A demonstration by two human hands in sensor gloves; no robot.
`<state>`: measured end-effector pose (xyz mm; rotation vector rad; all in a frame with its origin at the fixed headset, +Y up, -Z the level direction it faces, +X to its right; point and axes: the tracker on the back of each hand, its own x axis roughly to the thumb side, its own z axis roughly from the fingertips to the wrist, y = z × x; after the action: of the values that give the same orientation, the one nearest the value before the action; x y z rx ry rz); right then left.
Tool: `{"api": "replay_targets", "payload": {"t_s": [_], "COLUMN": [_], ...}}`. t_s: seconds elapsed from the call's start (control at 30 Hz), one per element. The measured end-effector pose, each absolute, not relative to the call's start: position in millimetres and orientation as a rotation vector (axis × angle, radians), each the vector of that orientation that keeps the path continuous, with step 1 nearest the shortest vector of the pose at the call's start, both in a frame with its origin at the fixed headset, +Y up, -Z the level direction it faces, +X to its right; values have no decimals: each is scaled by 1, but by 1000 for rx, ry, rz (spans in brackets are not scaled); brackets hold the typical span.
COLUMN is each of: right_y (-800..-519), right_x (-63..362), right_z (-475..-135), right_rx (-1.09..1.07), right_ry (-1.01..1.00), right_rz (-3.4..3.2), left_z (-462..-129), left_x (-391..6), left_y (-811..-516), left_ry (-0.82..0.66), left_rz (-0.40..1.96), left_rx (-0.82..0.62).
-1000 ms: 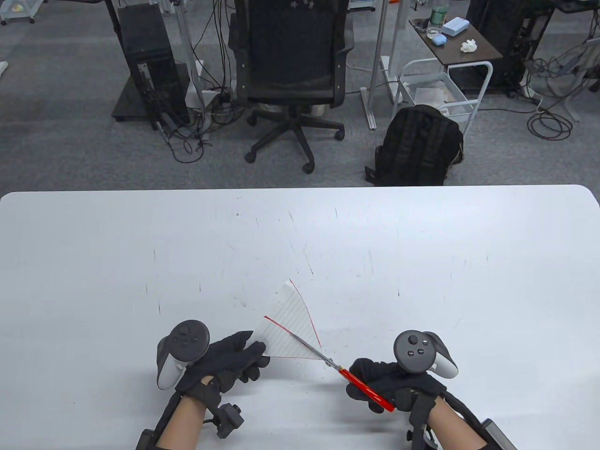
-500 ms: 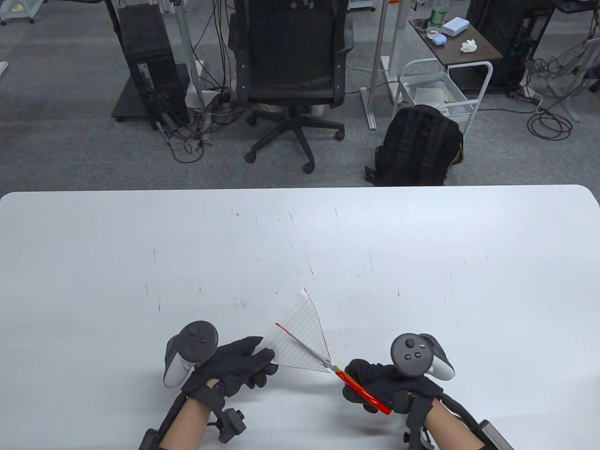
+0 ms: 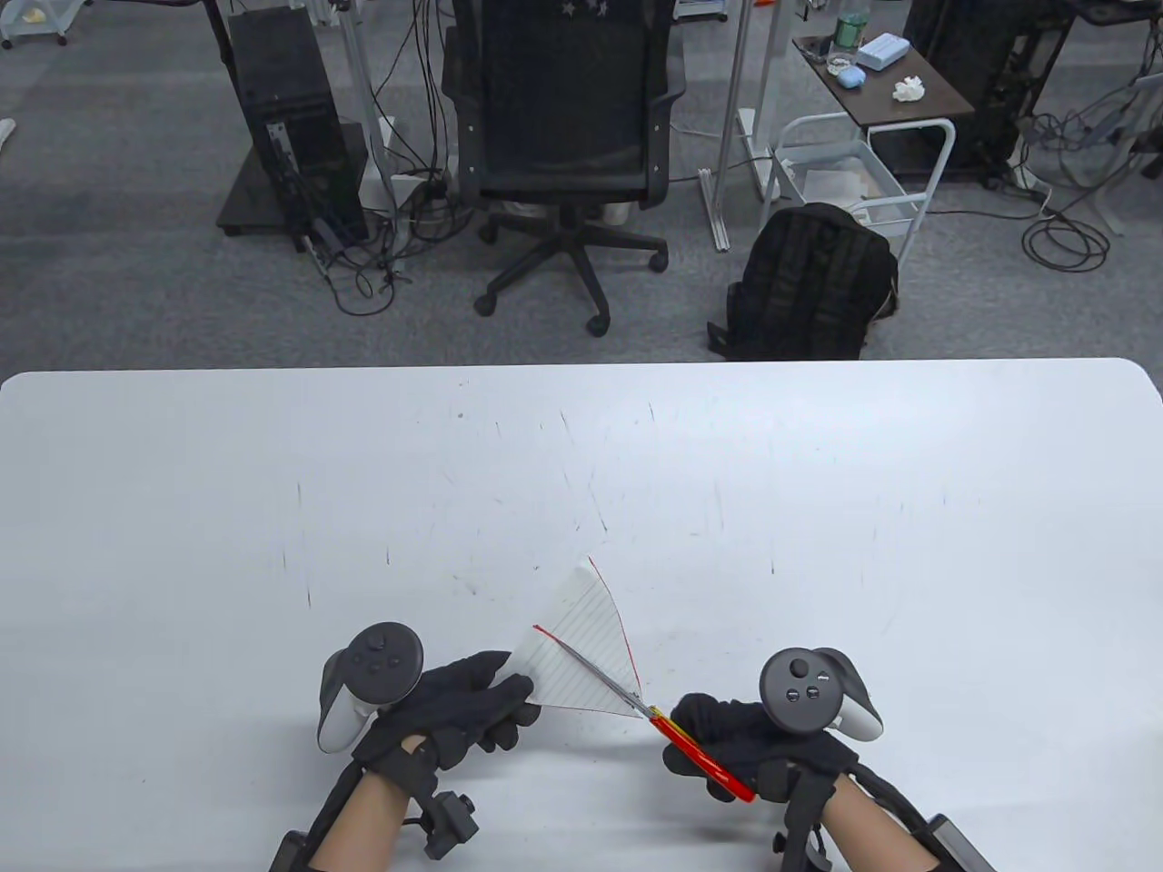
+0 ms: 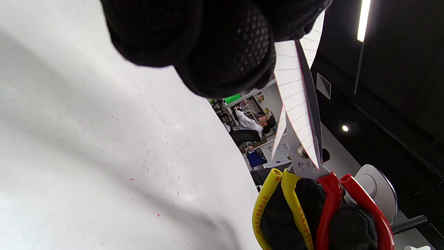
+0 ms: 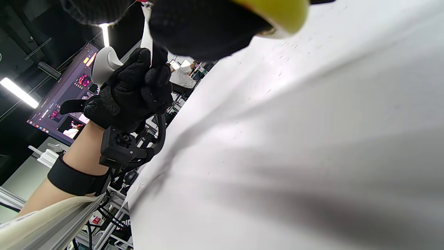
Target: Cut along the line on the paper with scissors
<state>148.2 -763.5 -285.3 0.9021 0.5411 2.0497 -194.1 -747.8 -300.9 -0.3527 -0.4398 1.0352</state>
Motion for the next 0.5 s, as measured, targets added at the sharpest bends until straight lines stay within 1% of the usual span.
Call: {"api": "replay_targets", "payload": {"t_s": [0.5], "right_y": [-766], "right_x": [144], "right_z": [-282], "right_rx": [937], "right_ry": [591], "right_rz": [2021], "left_z": [-298], "left_x": [-179], "left_y": [-749], "left_ry": [-502], "left_rz": [1008], "left_rx": [-412]}}
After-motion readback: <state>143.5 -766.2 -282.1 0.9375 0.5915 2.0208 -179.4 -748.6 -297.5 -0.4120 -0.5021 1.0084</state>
